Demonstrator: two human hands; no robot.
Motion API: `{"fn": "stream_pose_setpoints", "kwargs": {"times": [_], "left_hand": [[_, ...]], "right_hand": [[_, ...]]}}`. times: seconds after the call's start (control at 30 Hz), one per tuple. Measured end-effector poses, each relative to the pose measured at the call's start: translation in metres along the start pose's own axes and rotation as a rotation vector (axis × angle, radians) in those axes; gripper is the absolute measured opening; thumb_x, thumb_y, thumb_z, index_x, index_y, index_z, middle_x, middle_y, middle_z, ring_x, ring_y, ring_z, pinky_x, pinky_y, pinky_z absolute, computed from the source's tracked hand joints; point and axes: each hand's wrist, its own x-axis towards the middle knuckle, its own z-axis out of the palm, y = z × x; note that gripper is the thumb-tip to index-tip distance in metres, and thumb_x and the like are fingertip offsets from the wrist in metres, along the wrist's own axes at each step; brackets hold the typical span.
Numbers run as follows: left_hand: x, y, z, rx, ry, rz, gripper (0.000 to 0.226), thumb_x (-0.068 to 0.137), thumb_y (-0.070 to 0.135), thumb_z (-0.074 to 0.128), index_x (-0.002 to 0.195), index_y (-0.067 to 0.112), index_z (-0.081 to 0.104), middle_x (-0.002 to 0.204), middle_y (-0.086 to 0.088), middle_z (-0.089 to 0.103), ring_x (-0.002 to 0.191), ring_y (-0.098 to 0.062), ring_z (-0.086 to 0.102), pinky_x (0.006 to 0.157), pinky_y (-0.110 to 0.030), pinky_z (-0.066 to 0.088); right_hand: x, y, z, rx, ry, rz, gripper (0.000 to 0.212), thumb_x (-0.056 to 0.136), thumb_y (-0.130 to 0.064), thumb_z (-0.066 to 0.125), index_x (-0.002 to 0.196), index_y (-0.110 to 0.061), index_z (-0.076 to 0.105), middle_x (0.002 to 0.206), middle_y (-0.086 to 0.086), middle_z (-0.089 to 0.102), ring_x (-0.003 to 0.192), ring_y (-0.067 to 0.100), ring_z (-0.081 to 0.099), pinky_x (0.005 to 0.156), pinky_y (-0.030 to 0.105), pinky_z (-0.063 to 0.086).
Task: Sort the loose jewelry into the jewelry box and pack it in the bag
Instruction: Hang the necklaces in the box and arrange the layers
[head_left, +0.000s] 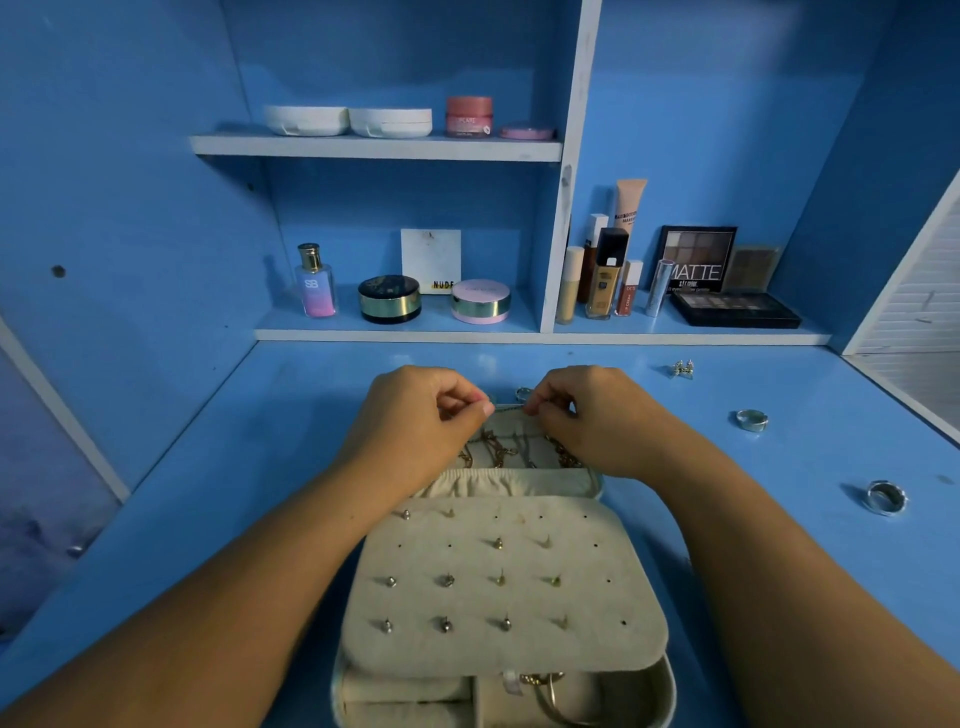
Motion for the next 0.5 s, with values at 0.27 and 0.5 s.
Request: {"fn": "stream_pose_setpoints", "kwargs": {"times": [0.27, 0.5], "left_hand": [[-0.0015, 0.0003, 0.0018, 0.105, -0.106, 0.033, 0.004, 0.084, 0.031, 0.074, 0.086, 0.029, 0.077, 0.061, 0.024, 0.059, 0.061, 0.012, 0.057, 0.060, -0.013, 0.041], [-0.0018, 0.0013, -0.0004, 0.084, -0.166, 0.051, 0.005, 0.085, 0.032, 0.073, 0.082, 0.029, 0.076, 0.058, 0.021, 0.060, 0.060, 0.010, 0.056, 0.053, -0.007, 0.037]], "right_hand": [[0.0012, -0.0060, 0.0037, -0.109, -0.041, 0.018, 0.021, 0.091, -0.021, 0.048, 0.095, -0.021, 0.069, 0.081, -0.010, 0.061, 0.083, 0.020, 0.056, 0.082, 0.040, 0.045], [-0.0008, -0.0052, 0.0004, -0.077, -0.020, 0.009, 0.013, 0.090, -0.022, 0.053, 0.096, -0.029, 0.061, 0.070, -0.014, 0.055, 0.075, 0.015, 0.053, 0.081, 0.038, 0.043]]}}
